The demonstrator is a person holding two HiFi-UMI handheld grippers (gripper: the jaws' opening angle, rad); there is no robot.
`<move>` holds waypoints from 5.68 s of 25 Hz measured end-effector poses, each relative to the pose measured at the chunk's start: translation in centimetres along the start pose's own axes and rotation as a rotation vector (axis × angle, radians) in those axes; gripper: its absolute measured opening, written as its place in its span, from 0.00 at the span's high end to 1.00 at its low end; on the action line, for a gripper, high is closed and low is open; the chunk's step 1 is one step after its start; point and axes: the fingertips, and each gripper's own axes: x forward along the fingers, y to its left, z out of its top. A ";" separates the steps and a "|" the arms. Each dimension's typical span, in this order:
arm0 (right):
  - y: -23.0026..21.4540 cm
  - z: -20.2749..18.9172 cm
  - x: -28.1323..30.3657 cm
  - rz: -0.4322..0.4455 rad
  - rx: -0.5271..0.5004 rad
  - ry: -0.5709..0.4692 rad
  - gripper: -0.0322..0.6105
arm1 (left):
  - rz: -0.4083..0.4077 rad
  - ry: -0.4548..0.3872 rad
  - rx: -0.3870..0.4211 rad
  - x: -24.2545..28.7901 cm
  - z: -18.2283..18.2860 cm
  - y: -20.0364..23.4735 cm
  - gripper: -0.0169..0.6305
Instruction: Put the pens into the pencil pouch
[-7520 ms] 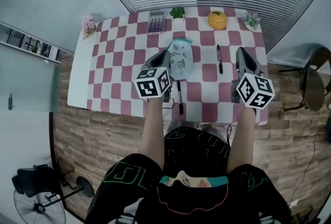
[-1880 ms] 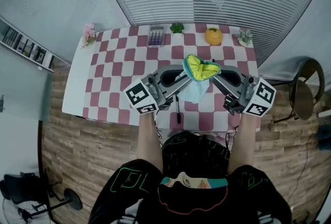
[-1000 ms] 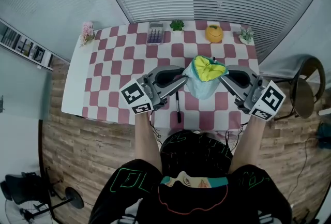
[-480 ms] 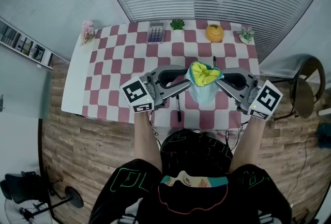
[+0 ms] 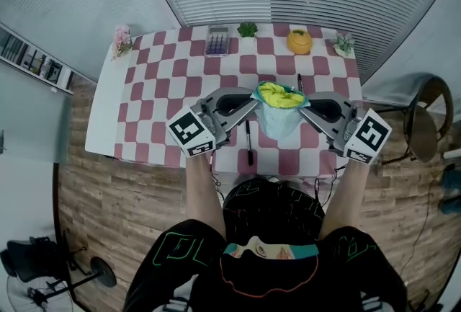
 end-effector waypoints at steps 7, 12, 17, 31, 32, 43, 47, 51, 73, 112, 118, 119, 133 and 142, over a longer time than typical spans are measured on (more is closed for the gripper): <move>0.9 -0.5 1.1 0.037 0.079 -0.012 0.91 | 0.051 -0.027 0.008 -1.7 0.5 0.0 0.98; 1.5 -0.9 1.8 0.063 0.102 -0.002 0.81 | 0.081 -0.003 0.012 -3.0 0.0 0.0 0.98; 0.9 -0.6 1.7 0.025 0.150 -0.044 0.80 | 0.107 0.022 0.015 -3.9 -0.7 -0.5 0.98; -6.4 -3.9 -0.6 -0.423 0.312 0.021 0.80 | 0.088 0.075 -0.007 -4.0 -3.0 -2.0 0.98; -6.9 -4.3 -0.7 -0.451 0.322 0.036 0.80 | 0.084 0.077 -0.011 -3.9 -3.1 -2.1 0.98; -11.8 -10.5 -1.6 -0.657 0.484 0.299 0.80 | 0.057 0.083 -0.031 -3.1 -4.4 -2.4 0.97; -13.3 -13.2 -1.4 -0.650 0.533 0.409 0.80 | 0.059 0.076 -0.040 -3.0 -4.7 -2.3 0.98; -14.5 -15.1 -0.7 -0.629 0.559 0.519 0.80 | 0.069 0.072 -0.043 -3.3 -4.8 -2.0 0.98; -18.8 -26.1 2.2 -0.598 0.740 0.936 0.78 | 0.143 0.055 -0.080 -5.6 -5.7 0.2 0.98; -18.2 -14.0 -0.8 -0.658 0.710 0.363 0.89 | 0.121 0.109 -0.033 -4.1 -3.7 -0.3 0.97; -17.4 -9.4 -2.0 -0.652 0.650 0.188 0.89 | 0.111 0.104 -0.018 -3.3 -3.2 -0.6 0.98; -17.1 -8.6 -2.2 -0.650 0.641 0.158 0.89 | 0.109 0.104 -0.016 -3.2 -3.1 -0.7 0.98; -13.4 0.0 -6.6 -0.620 0.594 -0.235 0.89 | 0.036 0.140 0.023 0.4 -2.0 -1.2 0.97; -11.6 4.9 -7.8 -0.571 0.542 -0.367 0.89 | -0.023 0.167 0.040 2.8 -2.0 -1.2 0.97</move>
